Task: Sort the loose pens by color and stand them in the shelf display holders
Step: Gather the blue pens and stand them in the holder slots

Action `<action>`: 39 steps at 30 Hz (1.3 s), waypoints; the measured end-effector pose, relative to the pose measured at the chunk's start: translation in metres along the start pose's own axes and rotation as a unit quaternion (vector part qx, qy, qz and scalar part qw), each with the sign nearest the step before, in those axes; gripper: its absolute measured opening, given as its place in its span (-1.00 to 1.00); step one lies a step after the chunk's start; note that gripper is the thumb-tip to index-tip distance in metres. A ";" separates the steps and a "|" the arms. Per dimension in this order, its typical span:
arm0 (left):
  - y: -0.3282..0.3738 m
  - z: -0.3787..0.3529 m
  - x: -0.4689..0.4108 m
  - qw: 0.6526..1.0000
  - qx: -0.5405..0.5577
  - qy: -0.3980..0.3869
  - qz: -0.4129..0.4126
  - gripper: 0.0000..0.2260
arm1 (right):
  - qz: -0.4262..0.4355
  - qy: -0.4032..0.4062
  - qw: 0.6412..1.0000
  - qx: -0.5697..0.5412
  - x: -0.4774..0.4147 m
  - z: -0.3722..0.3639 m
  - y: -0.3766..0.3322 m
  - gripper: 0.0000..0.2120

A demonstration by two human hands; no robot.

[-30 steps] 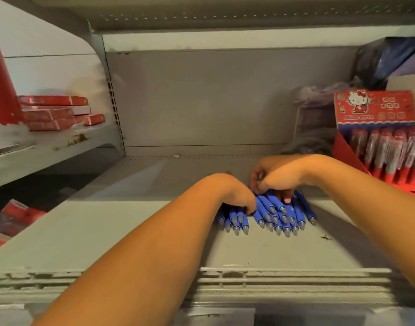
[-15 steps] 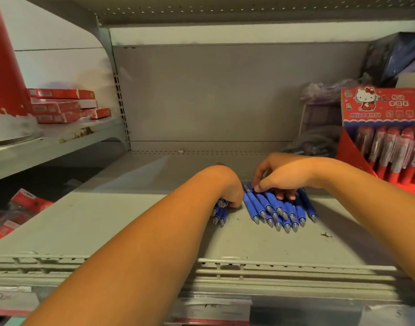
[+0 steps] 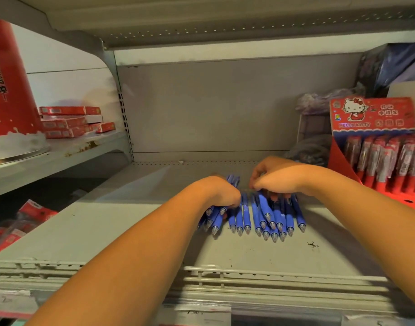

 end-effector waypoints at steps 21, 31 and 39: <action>0.026 -0.006 0.002 0.981 -0.194 -0.026 0.006 -0.73 | 0.015 0.009 0.998 -0.055 0.004 0.003 -0.005 -0.85; 0.015 -0.004 0.010 0.984 -0.178 -0.023 -0.006 -0.77 | 0.015 0.043 0.988 -0.146 0.007 0.012 0.001 -0.71; -0.017 0.035 0.017 0.960 0.233 0.136 -0.079 -0.36 | 0.070 0.107 0.937 -0.325 0.019 0.027 -0.009 -0.51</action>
Point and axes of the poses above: each hand's wrist, its own x-axis away from the middle knuckle, its own z-axis out of the back of the hand, y = z × x, the point moved 8 cm from there along -x, towards the middle knuckle, and after that the axes turned 1 degree about -y, right-handed, at the moved point
